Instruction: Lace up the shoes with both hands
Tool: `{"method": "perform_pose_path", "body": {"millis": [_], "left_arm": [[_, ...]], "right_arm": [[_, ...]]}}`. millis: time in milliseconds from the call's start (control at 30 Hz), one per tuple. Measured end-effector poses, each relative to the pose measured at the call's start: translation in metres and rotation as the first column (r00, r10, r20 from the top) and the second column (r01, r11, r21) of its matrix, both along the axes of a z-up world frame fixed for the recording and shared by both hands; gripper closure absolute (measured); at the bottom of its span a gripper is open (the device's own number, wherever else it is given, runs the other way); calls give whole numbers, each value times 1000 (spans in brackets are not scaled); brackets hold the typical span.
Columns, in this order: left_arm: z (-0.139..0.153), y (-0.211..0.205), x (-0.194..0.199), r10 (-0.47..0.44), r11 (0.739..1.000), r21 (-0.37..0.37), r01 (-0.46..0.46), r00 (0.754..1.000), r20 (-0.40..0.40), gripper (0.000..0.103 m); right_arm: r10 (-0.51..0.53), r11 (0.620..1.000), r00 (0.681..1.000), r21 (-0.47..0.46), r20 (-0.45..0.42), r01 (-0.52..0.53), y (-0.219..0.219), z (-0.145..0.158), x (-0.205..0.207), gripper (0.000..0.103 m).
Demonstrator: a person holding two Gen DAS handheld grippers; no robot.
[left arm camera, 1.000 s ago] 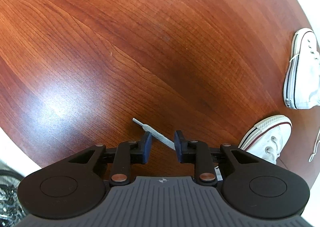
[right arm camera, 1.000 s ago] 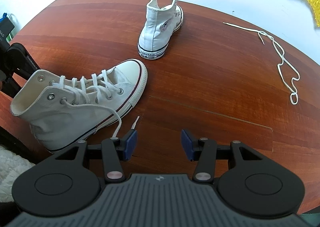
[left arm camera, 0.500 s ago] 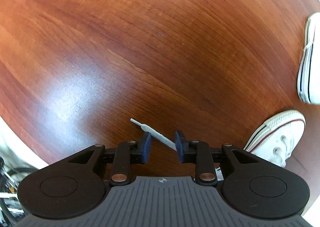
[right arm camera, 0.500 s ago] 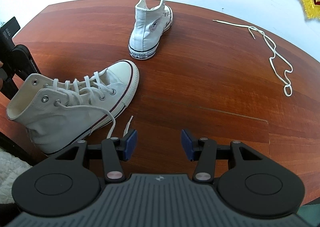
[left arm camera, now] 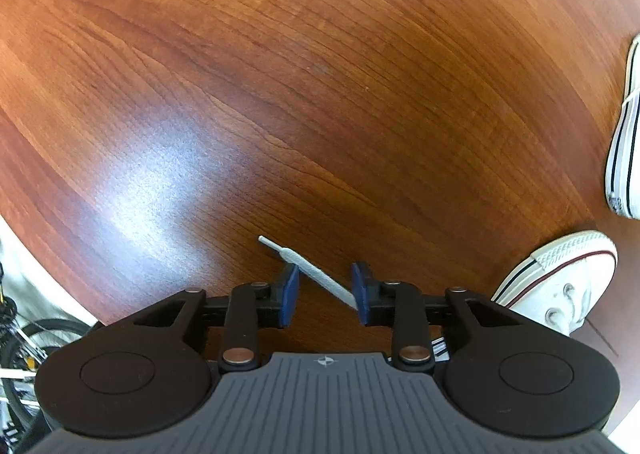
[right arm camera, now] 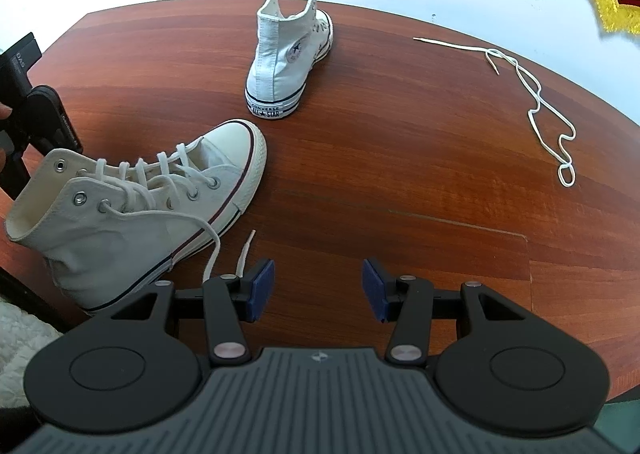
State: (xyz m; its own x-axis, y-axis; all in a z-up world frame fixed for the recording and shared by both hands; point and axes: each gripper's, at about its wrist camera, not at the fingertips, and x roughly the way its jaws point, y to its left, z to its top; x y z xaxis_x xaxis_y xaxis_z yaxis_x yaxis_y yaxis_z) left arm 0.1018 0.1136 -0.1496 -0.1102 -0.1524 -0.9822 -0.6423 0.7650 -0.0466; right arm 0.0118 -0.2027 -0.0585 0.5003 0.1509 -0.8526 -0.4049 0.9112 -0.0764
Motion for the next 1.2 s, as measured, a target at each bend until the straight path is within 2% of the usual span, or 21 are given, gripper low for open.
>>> {"method": "perform_pose_path", "body": {"millis": [200,300,400,467,567,833,1033,1100,1200], "left_arm": [[7,9,-10,-20,999,-24,21,999,30,98],[10,13,-16,-30,999,-35,32,999,45,99],[15,10,-16,-99,994,-32,102,991,88,99],[21,3,-15,-189,981,-20,193,972,140,99],[31,-7,-15,-308,949,-6,315,929,206,99],[63,-27,-17,-531,837,70,543,773,347,99],[72,-27,-18,-642,749,132,649,663,384,100],[82,-32,-21,-703,692,184,698,593,392,100],[105,-41,-27,-796,576,278,769,450,404,100]], "right_arm": [[-2,1000,1000,2,-3,2,0,-2,1,53],[-7,1000,1000,2,-1,7,0,-1,1,53],[-9,1000,1000,1,0,9,0,-1,1,53],[-9,1000,1000,1,-1,9,0,-1,0,53],[-9,1000,1000,2,-2,9,2,-1,-1,53],[-4,1000,1000,9,-6,4,11,1,-5,53],[-12,1000,1000,20,-8,12,22,4,-12,53],[-19,1000,1000,24,-10,19,25,5,-14,53],[-37,999,999,31,-12,38,32,6,-18,53]]}}
